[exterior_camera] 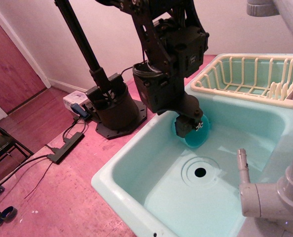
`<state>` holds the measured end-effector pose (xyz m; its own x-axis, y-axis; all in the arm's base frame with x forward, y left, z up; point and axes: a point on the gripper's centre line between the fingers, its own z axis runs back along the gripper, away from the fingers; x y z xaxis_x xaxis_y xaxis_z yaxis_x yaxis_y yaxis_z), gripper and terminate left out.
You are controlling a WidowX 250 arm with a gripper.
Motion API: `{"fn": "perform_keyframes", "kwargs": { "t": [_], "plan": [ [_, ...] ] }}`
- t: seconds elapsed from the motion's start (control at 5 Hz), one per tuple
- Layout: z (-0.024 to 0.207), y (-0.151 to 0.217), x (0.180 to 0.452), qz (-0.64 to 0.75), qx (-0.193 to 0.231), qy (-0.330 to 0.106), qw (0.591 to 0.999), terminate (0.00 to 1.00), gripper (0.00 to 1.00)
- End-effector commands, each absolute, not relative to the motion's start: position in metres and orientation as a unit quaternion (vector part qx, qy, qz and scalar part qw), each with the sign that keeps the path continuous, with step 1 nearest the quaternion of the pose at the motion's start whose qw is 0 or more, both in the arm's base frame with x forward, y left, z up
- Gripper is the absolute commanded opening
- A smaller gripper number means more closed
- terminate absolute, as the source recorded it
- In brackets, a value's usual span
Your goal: Flip cup upright
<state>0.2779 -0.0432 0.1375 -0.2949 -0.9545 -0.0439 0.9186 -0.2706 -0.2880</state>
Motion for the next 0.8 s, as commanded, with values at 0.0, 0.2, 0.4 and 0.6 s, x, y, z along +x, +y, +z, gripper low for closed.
{"fn": "perform_keyframes", "kwargs": {
  "t": [0.0, 0.2, 0.4, 0.6],
  "plan": [
    [0.137, -0.043, 0.278, -0.794, -0.069, 0.130, 0.590, 0.00, 1.00],
    [0.125, -0.034, 0.287, -0.783, -0.054, 0.120, 0.608, 0.00, 1.00],
    [0.119, -0.025, 0.302, -0.772, -0.032, 0.110, 0.625, 0.00, 1.00],
    [0.116, -0.003, 0.313, -0.760, -0.007, 0.103, 0.642, 0.00, 1.00]
  ]
}}
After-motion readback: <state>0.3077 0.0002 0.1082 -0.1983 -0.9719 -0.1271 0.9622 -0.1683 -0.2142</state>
